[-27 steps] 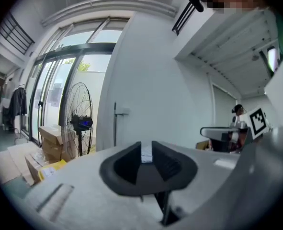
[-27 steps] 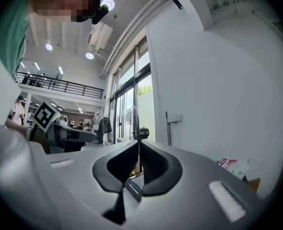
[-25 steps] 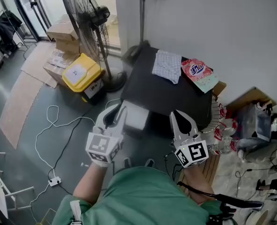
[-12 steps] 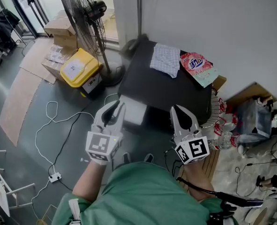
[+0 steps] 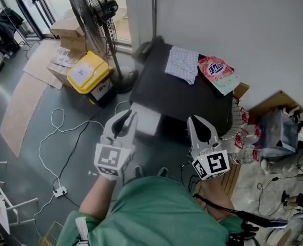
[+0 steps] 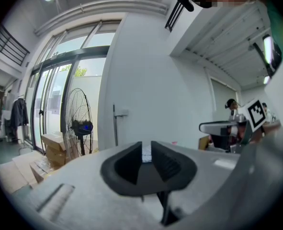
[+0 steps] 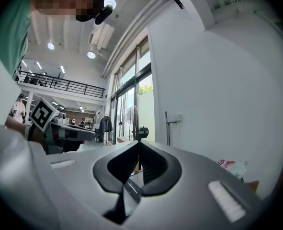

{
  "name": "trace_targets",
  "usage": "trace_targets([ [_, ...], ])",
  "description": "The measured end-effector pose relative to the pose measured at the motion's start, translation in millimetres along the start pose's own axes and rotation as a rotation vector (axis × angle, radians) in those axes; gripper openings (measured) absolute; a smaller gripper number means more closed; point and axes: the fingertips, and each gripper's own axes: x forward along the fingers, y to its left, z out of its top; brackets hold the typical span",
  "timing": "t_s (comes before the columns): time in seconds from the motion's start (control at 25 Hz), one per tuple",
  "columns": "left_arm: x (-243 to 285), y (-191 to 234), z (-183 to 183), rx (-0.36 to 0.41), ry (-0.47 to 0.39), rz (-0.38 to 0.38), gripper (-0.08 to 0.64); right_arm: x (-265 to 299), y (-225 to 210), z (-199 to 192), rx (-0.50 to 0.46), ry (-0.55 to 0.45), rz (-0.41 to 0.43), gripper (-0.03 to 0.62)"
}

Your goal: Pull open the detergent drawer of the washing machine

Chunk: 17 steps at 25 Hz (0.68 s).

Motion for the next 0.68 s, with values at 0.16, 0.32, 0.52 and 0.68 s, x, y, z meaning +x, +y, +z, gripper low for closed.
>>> trace_targets([
  [0.16,1.2,-0.6,0.9,-0.002,0.002,0.003,0.054,-0.5,-2.4,0.0,0.002,0.003,0.000,0.005],
  [0.32,0.6,-1.7,-1.8,0.003,0.007,0.006,0.054,-0.9,-2.4,-3.4,-0.007,0.009,0.001,0.005],
  [0.52,4.8,1.0,-2.9,-0.002,0.009,0.010,0.052,3.7,-4.4,-3.5,-0.009,0.010,0.006,0.005],
  [0.68,5.9,-1.6,-3.3,-0.004,0.010,0.015,0.052,2.0,-6.9,-3.5,-0.009,0.012,0.010,0.005],
])
